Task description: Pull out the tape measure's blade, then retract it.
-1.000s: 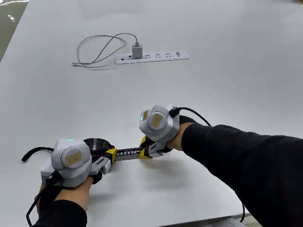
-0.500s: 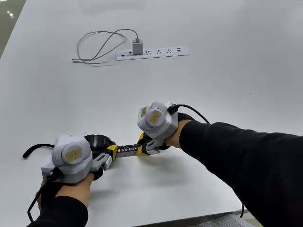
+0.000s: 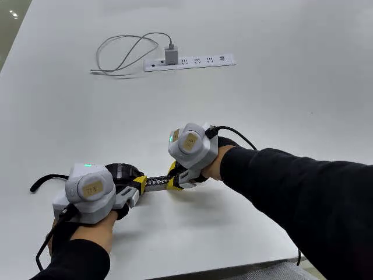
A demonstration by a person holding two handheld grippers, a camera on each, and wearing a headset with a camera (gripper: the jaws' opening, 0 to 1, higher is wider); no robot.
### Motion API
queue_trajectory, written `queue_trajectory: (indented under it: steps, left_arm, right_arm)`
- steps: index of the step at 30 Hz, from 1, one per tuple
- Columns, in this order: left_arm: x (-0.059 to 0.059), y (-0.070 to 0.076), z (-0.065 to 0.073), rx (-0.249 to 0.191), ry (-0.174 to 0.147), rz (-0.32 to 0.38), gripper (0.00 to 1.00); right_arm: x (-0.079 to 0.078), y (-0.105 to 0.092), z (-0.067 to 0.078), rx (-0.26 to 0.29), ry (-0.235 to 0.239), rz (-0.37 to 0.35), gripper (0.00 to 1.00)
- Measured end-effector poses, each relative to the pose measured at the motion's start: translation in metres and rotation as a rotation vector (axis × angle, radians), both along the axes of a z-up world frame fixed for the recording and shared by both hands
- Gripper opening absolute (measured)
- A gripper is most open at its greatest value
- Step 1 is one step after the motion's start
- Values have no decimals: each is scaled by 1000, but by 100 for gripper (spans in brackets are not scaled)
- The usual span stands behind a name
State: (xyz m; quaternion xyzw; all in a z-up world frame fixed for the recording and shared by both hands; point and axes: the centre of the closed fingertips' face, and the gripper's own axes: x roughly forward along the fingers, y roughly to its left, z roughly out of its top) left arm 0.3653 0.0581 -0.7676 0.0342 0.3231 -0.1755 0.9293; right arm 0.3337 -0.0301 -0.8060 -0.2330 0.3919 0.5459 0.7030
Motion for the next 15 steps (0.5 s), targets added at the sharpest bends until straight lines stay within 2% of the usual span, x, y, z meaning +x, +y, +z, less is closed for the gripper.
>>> queue_trajectory:
  steps: [15]
  left_arm:
    - [0,0,0,-2,8,6,56]
  right_arm:
    - [1,6,0,7,-3,-5,10]
